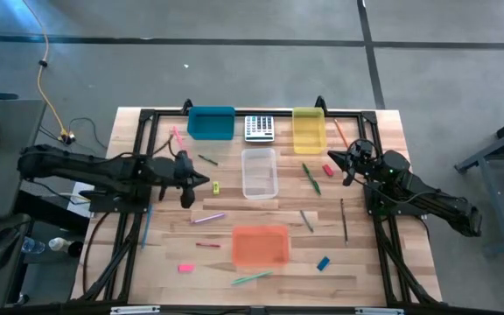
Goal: Sort crayons/erasers/pens/pencils in bins
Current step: Put the violet pen into the transparent bin, then put the red eraser into the yellow bin
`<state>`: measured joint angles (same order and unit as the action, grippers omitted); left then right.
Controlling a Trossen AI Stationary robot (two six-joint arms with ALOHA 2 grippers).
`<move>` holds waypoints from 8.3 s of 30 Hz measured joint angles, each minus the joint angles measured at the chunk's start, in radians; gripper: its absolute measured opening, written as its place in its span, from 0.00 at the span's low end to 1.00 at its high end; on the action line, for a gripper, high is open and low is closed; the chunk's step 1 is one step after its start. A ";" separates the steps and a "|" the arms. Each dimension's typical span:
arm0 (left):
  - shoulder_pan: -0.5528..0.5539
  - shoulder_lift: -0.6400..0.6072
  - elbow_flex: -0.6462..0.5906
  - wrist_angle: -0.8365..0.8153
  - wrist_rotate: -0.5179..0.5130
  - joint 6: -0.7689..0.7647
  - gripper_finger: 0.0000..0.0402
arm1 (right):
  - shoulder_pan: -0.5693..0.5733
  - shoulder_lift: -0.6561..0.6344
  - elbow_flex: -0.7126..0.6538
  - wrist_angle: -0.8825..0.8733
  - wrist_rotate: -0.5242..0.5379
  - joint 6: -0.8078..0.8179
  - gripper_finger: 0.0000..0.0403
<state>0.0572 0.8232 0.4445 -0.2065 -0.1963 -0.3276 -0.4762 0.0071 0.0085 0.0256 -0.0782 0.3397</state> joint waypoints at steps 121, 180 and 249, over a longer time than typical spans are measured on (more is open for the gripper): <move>0.219 1.145 0.961 -0.365 0.159 1.412 0.05 | 0.000 0.000 0.000 0.000 0.000 0.000 0.00; 0.230 0.615 0.392 0.245 0.136 0.719 0.00 | 0.000 0.000 0.000 0.000 0.000 0.000 0.00; 0.149 0.653 -0.205 1.549 0.210 0.287 0.00 | 0.000 -0.001 0.000 0.000 0.000 -0.008 0.00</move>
<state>0.2062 1.4761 0.2395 1.3426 0.0132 -0.0408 -0.4759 0.0063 0.0086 0.0254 -0.0780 0.3320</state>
